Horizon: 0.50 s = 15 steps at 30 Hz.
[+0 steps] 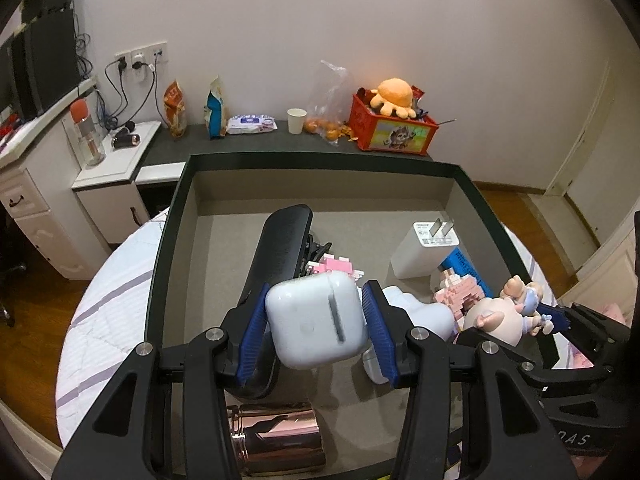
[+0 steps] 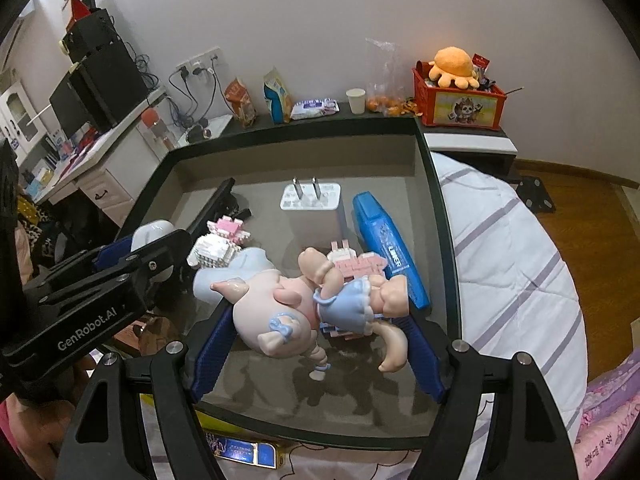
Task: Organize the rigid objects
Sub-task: 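Lower both into the box and open both grippers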
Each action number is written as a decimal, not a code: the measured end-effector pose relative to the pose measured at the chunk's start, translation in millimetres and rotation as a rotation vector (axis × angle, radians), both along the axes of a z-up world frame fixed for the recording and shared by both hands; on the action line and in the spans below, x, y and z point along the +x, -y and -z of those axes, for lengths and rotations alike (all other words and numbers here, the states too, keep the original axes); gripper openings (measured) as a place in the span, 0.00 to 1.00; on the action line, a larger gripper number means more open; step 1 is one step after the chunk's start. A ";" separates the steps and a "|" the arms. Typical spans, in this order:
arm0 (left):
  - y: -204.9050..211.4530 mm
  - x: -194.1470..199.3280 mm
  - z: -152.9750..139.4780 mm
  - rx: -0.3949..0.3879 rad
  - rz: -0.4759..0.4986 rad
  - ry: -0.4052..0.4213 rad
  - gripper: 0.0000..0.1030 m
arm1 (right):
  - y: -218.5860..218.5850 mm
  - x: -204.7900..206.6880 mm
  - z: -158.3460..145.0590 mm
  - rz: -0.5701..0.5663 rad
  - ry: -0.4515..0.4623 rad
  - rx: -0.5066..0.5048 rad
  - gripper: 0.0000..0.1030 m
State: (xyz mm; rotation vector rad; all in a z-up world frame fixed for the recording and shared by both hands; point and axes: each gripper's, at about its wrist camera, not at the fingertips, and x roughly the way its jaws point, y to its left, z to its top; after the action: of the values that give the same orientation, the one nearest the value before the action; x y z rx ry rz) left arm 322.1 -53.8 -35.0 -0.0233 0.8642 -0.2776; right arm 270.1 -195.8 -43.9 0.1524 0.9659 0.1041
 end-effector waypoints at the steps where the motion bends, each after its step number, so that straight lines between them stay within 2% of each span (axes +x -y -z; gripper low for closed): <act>1: 1.3 0.1 -0.6 0.003 -0.002 0.004 0.52 | -0.3 0.5 1.6 -0.003 -0.009 -0.003 0.76; 3: 0.9 -1.8 -3.1 0.007 -0.013 0.016 0.71 | 0.9 0.9 3.8 0.000 -0.014 0.004 0.76; 5: -0.8 -4.7 -6.8 0.013 -0.030 0.037 0.81 | 1.4 0.9 5.1 0.004 -0.018 0.009 0.76; 7: -1.9 -6.3 -9.9 0.013 -0.031 0.044 0.83 | 2.5 0.4 6.0 0.008 -0.019 0.013 0.77; 11: -4.6 -10.4 -14.5 0.013 -0.037 0.050 0.95 | 2.6 -3.6 0.7 0.008 0.005 0.017 0.80; 15: -9.5 -17.1 -21.9 0.013 -0.061 0.062 0.98 | 3.7 -8.7 -8.2 0.009 0.026 0.016 0.84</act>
State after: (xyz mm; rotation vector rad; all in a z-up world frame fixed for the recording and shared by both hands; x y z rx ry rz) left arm 304.9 -44.3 -13.1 -0.0287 0.8019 -0.2142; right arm 261.4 -199.5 -35.7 0.1698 0.9381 0.1050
